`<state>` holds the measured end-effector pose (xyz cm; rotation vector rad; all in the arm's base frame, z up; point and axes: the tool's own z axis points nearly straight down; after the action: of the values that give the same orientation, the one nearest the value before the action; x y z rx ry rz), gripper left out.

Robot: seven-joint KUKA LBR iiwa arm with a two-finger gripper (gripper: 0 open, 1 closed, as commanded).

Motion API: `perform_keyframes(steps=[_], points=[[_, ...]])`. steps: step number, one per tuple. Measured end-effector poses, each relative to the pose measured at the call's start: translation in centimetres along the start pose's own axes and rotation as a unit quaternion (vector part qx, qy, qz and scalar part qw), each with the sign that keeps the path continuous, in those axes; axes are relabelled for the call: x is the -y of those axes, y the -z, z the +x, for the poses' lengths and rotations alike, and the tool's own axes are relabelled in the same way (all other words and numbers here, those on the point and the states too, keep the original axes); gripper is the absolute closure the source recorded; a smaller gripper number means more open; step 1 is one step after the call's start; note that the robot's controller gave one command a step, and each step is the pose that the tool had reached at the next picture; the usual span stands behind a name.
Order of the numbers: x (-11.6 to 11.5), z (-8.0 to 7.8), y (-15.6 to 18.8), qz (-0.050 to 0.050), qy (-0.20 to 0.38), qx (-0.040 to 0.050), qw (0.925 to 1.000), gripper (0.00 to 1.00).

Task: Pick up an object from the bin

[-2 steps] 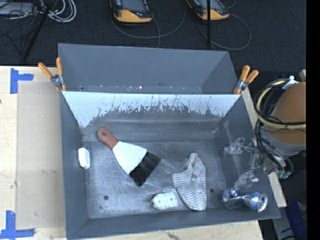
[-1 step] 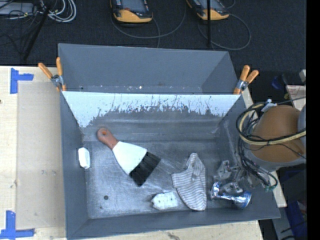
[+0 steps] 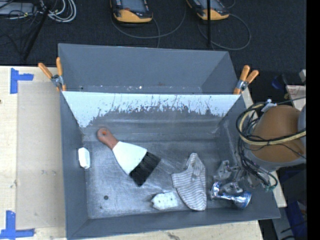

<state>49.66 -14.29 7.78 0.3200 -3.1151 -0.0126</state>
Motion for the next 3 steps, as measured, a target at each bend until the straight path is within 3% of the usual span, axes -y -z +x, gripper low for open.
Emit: perform_keyframes(steps=[1,2,3], points=[[-0.1,0.4,3.4,0.003,0.001,0.0045,1.0,1.0],[-0.3,0.4,9.4,0.003,0.003,0.0029,1.0,1.0],[-0.2,0.2,11.9,0.006,0.003,0.0084,0.9999,1.0]])
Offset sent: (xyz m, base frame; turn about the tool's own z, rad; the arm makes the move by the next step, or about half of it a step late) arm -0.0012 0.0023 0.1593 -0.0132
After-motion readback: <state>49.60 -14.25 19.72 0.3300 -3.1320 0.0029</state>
